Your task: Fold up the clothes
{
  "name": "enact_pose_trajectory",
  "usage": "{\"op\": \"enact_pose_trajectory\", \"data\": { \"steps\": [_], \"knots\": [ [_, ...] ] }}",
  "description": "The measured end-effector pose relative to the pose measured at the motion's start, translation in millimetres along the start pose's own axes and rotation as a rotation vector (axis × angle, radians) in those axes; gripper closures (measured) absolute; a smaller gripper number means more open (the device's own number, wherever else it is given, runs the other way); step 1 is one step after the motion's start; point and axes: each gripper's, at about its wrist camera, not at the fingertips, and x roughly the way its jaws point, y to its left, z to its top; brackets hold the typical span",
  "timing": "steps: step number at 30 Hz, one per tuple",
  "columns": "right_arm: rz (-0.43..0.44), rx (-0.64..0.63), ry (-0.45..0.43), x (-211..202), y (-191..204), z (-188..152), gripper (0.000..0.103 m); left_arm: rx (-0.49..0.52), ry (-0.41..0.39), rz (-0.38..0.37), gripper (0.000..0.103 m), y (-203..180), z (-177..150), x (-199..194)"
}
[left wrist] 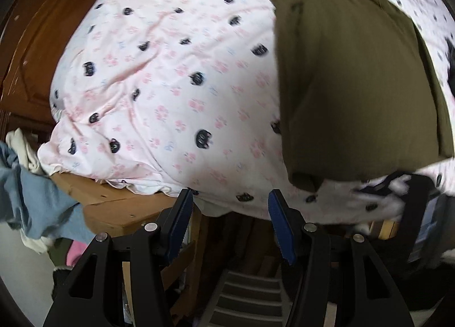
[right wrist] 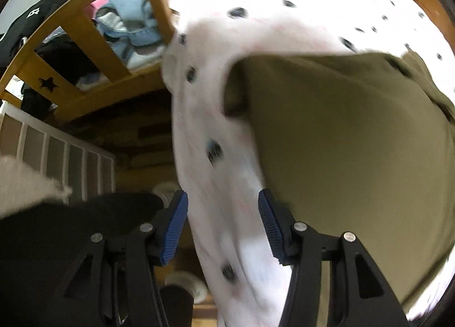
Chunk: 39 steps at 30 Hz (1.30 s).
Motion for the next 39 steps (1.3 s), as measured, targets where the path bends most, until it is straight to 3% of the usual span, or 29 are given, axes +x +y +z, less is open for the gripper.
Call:
{"op": "enact_pose_trajectory", "data": {
  "steps": [7,17,20,22,23,28,33,36,38,39],
  "knots": [
    [-0.027,-0.008,-0.058,30.6,12.4,52.2,0.05,-0.005,-0.085,-0.065,0.052,11.2,13.3,-18.9],
    [-0.003,0.144,0.04,61.8,3.9,51.0,0.053,-0.006,-0.14,-0.205,0.052,18.4,29.5,-23.4],
    [0.003,0.183,0.053,70.2,-0.5,55.2,0.072,0.007,-0.15,-0.223,0.052,19.9,34.5,-24.6],
    [0.011,0.199,0.062,75.5,-2.7,57.9,0.096,0.008,-0.154,-0.23,0.052,22.8,37.7,-25.4],
    [0.011,0.203,0.064,77.1,-3.1,59.4,0.101,0.006,-0.157,-0.233,0.052,24.6,39.4,-26.0],
    [-0.012,0.16,-0.007,61.0,18.0,68.4,0.101,-0.001,-0.197,-0.237,0.052,35.6,51.5,-36.0],
    [0.063,0.08,-0.08,50.7,57.2,99.3,0.102,-0.003,-0.239,-0.237,0.052,45.4,66.9,-47.8],
    [0.069,0.127,-0.072,50.7,58.2,114.0,0.102,-0.005,-0.241,-0.247,0.052,46.0,72.1,-47.5],
    [0.041,0.167,-0.078,40.9,48.9,107.2,0.099,-0.003,-0.23,-0.259,0.052,42.6,73.4,-43.0],
    [0.023,0.173,-0.076,35.1,43.8,99.8,0.088,-0.002,-0.222,-0.266,0.052,39.8,74.0,-40.4]
  ]
}}
